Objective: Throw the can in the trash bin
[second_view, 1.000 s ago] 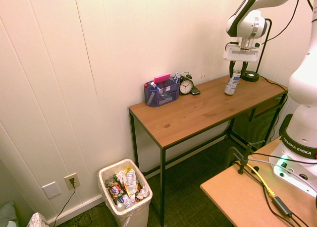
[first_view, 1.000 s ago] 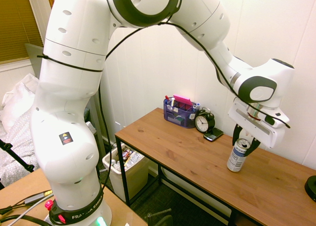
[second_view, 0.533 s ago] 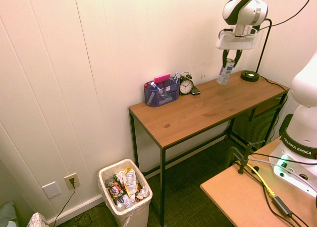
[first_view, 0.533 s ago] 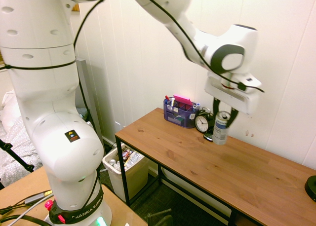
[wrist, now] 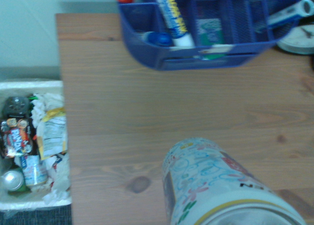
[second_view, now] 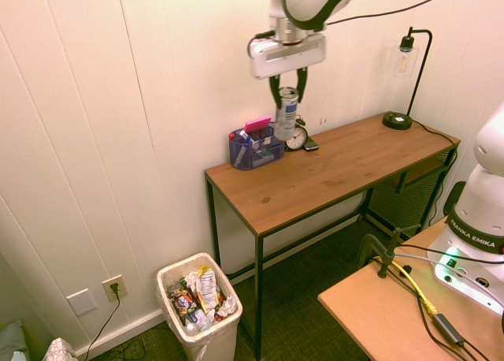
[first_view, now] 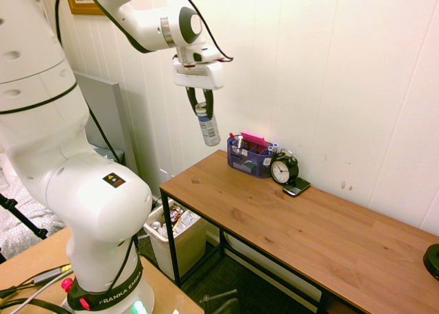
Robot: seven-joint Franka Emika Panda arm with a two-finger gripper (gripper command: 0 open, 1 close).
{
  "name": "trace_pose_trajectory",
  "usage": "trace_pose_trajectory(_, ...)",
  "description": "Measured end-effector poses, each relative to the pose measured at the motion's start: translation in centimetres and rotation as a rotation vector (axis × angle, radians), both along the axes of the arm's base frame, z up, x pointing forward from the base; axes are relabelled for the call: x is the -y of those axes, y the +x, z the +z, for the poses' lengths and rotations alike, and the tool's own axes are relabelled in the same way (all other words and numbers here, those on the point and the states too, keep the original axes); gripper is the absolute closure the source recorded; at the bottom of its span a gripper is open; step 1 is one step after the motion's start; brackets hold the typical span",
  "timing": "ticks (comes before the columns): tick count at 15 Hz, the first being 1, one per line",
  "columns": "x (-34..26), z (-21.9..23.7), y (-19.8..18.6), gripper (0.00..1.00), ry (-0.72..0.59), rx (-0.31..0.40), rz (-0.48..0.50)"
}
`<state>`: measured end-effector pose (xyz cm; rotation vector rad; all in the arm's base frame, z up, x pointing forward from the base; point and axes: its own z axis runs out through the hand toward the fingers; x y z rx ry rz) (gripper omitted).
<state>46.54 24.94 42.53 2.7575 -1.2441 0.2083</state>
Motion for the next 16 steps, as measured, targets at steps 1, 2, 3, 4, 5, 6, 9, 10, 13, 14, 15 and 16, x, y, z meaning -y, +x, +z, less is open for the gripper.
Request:
trace_pose_trajectory(1,-2.9,-1.2,0.6,1.0,-0.003,-0.019,0.02)
trace_pose_trajectory(2,-5.7,-2.6,1.0,1.0,-0.004,-0.041,0.04)
trace_pose_trajectory(3,-8.2,-3.9,1.5,1.0,-0.002,-0.058,0.06)
trace_pose_trajectory(4,-10.9,-5.4,1.9,1.0,0.006,-0.077,0.079)
trace_pose_trajectory(5,-13.4,-7.0,2.2,1.0,0.015,-0.094,0.098)
trace_pose_trajectory(6,-15.6,-8.6,2.6,1.0,0.022,-0.108,0.115)
trace_pose_trajectory(9,-18.5,-13.0,5.6,1.0,0.021,-0.138,0.114)
trace_pose_trajectory(10,-18.0,-15.1,7.2,1.0,0.007,-0.16,0.103)
trace_pose_trajectory(13,-17.8,-19.8,10.6,1.0,0.015,-0.227,0.122)
trace_pose_trajectory(14,-18.4,-20.1,10.8,0.0,0.028,-0.244,0.137)
trace_pose_trajectory(15,-19.1,-20.0,10.7,0.0,0.035,-0.262,0.149)
trace_pose_trajectory(16,-19.6,-19.8,10.4,0.0,0.035,-0.274,0.161)
